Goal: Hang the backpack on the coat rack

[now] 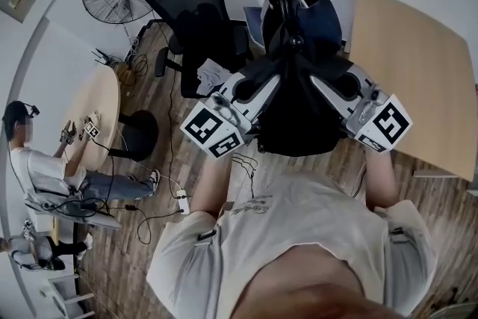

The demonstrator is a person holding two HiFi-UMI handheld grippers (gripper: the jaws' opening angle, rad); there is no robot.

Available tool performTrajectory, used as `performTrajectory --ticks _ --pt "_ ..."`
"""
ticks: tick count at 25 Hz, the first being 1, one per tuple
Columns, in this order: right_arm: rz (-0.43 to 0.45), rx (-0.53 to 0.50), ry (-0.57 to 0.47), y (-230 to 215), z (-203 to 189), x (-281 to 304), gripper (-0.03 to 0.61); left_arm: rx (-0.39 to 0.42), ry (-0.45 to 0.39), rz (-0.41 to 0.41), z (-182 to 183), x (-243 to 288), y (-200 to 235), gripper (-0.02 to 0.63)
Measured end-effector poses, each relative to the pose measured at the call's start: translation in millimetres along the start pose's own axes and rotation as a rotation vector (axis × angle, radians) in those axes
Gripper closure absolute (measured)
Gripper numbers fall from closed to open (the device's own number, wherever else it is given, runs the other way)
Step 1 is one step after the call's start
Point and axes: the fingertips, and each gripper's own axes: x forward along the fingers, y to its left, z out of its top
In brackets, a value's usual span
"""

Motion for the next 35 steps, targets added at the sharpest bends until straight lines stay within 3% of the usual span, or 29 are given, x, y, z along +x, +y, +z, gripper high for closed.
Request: performTrajectory --ticks 18,23,32,35 --pt "-0.098 0.062 0.062 -20.6 -36.8 -2.3 0.531 -0.083 0.068 0.018 -30.2 7.8 23.4 0.561" --pt "-0.184 0.045 0.095 -18.9 -39.9 -4.4 0.517 -0.010 0.073 0.059 -32.3 4.1 23.7 0.560" --pt "-0.312 0.001 0.214 -7.7 -50.2 -30.4 0.478 0.062 0.119 0.160 -34.7 -8.9 20.6 0.541" --pt "-0.356 0.035 0.204 -6.1 -45.3 -48.8 0.490 0.059 0.131 0.205 -35.0 -20.1 19.9 0.524"
